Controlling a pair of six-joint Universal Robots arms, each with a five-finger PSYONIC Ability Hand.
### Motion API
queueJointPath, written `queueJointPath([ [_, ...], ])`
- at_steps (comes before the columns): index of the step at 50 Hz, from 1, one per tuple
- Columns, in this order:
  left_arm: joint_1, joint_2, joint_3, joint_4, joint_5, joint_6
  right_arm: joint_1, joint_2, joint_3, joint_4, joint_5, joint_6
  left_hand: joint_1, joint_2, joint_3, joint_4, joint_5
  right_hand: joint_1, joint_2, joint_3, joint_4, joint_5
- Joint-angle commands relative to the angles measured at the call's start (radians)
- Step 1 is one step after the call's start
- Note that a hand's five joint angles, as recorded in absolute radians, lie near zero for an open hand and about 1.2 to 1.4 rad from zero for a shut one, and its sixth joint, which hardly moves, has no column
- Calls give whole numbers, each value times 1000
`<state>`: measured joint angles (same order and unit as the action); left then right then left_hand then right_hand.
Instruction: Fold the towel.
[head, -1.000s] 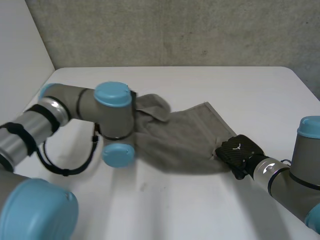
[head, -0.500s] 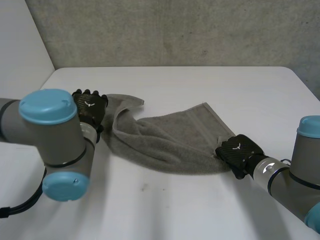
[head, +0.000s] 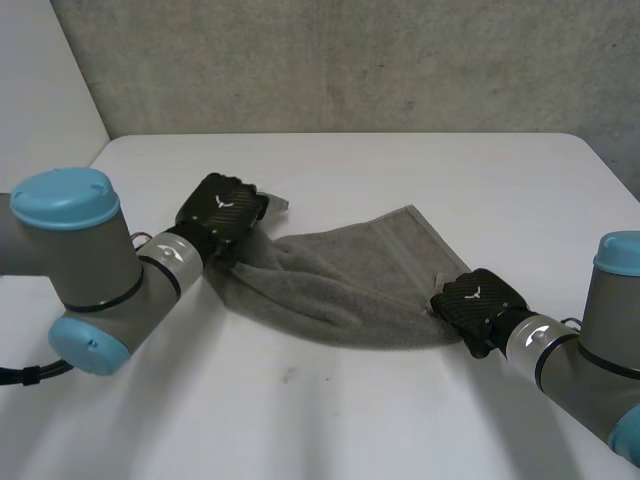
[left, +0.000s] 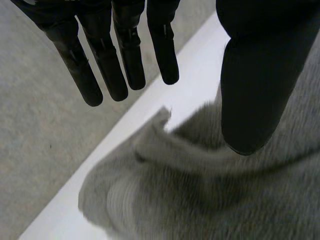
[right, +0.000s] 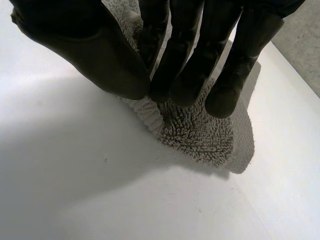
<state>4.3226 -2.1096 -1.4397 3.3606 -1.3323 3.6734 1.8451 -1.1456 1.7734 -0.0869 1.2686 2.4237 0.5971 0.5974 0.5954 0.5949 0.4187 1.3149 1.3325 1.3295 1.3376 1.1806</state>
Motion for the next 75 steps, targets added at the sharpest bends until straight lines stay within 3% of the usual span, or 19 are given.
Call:
queueJointPath([
  [1, 49, -88, 71, -69, 1, 143, -1, 1, -2, -1, 0, 0, 110, 109, 111, 112, 113, 81, 64, 67, 59, 41],
  [5, 61, -104, 78, -67, 16, 175, -1, 10, -5, -1, 0, -5, 107, 106, 108, 109, 111, 81, 64, 67, 59, 41],
  [12, 72, -116, 76, -63, 116, 183, 0, 21, -5, -1, 0, -18, 98, 98, 100, 100, 102, 81, 64, 67, 59, 41],
  [25, 72, -185, 97, -40, 127, 186, -1, 29, -9, -1, 0, -20, 127, 127, 129, 129, 131, 81, 64, 67, 59, 41],
  [31, 71, -201, 97, 5, 128, 186, -4, 30, -12, -1, 0, -20, 321, 321, 323, 323, 325, 81, 64, 67, 59, 41],
  [36, 71, -198, 110, 13, 122, 188, -7, 29, -15, -8, 0, -20, 647, 647, 649, 649, 651, 81, 64, 67, 59, 41],
  [37, 71, -190, 117, 17, 117, 188, -9, 27, -18, -10, 0, -20, 798, 797, 799, 800, 801, 81, 64, 67, 59, 41],
  [43, 71, -75, 107, 31, 90, 183, -11, -14, -63, -2, 3, -6, 799, 799, 801, 801, 803, 81, 64, 67, 59, 41],
  [48, 54, 79, 67, 31, 53, 174, -3, -129, -141, 26, 6, 17, 799, 799, 801, 801, 803, 81, 64, 67, 59, 41],
  [51, 48, 199, 41, 31, 22, 168, -3, -214, -250, 121, -2, 86, 799, 799, 801, 801, 803, 81, 64, 67, 59, 41],
  [55, 26, 330, 35, 28, -22, 145, -7, -285, -539, 393, -35, 219, 799, 799, 801, 801, 803, 81, 64, 67, 59, 41],
  [57, 12, 471, 41, 23, -85, 61, -7, -287, -644, 492, -55, 238, 799, 799, 801, 801, 803, 81, 64, 67, 59, 41],
  [59, 12, 515, 48, 22, -103, 16, -14, -286, -853, 690, -92, 239, 799, 799, 801, 801, 803, 81, 64, 67, 59, 41],
  [62, 12, 585, 65, -7, -119, -64, -14, -257, -1024, 829, -107, 241, 799, 799, 801, 801, 803, 81, 64, 67, 59, 41],
  [67, 14, 599, 81, -134, -131, -114, -12, -172, -1213, 912, -94, 241, 799, 799, 801, 801, 803, 81, 64, 67, 59, 41],
  [71, 9, 577, 85, -221, -159, -128, -9, -128, -1237, 918, -87, 242, 799, 799, 801, 801, 803, 81, 64, 67, 59, 41],
  [75, 11, 449, 90, -285, -208, -145, 0, -41, -1206, 918, -80, 238, 799, 799, 801, 801, 803, 81, 64, 67, 59, 41],
])
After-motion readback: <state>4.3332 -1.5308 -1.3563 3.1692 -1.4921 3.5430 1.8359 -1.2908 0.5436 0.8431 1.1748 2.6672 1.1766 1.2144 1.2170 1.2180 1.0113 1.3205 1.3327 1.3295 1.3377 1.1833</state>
